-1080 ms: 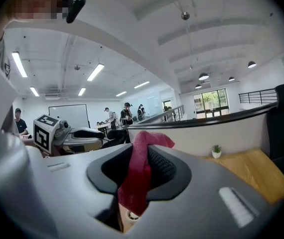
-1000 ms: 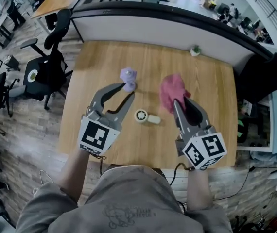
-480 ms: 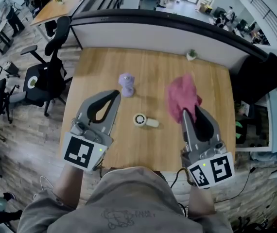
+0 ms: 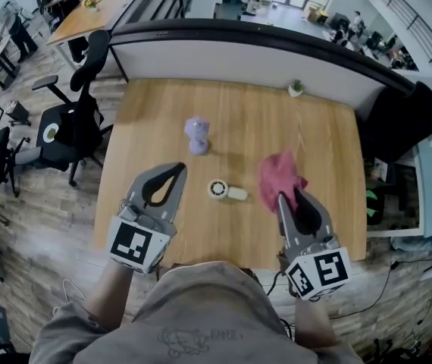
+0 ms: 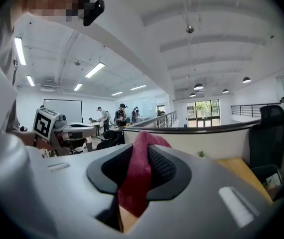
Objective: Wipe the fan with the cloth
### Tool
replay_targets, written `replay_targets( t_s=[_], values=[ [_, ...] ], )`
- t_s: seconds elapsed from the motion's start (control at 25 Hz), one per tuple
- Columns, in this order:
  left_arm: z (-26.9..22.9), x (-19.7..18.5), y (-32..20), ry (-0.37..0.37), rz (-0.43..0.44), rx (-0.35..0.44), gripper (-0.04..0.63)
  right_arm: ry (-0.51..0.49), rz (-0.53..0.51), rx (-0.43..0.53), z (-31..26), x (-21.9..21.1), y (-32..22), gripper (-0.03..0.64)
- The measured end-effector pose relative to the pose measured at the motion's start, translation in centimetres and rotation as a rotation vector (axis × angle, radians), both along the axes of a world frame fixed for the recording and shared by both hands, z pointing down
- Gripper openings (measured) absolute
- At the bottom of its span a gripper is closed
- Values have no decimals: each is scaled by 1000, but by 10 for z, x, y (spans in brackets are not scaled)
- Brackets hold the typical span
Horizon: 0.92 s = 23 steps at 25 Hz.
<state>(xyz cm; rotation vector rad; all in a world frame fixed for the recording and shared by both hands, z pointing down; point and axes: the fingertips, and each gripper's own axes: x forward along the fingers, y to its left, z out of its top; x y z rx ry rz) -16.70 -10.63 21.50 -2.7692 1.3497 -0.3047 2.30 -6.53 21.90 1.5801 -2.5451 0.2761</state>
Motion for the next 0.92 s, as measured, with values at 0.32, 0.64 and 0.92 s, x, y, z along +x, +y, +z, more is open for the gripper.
replay_targets(
  t_s=[0.32, 0.64, 0.92],
  values=[
    [12, 0, 6, -30, 10, -21, 2, -10, 1, -29, 11, -1, 5, 97],
    [11, 4, 2, -10, 4, -34, 2, -5, 7, -34, 13, 4, 3, 97],
    [10, 5, -1, -21, 11, -34, 2, -6, 12, -46, 17, 7, -2, 97]
  ],
)
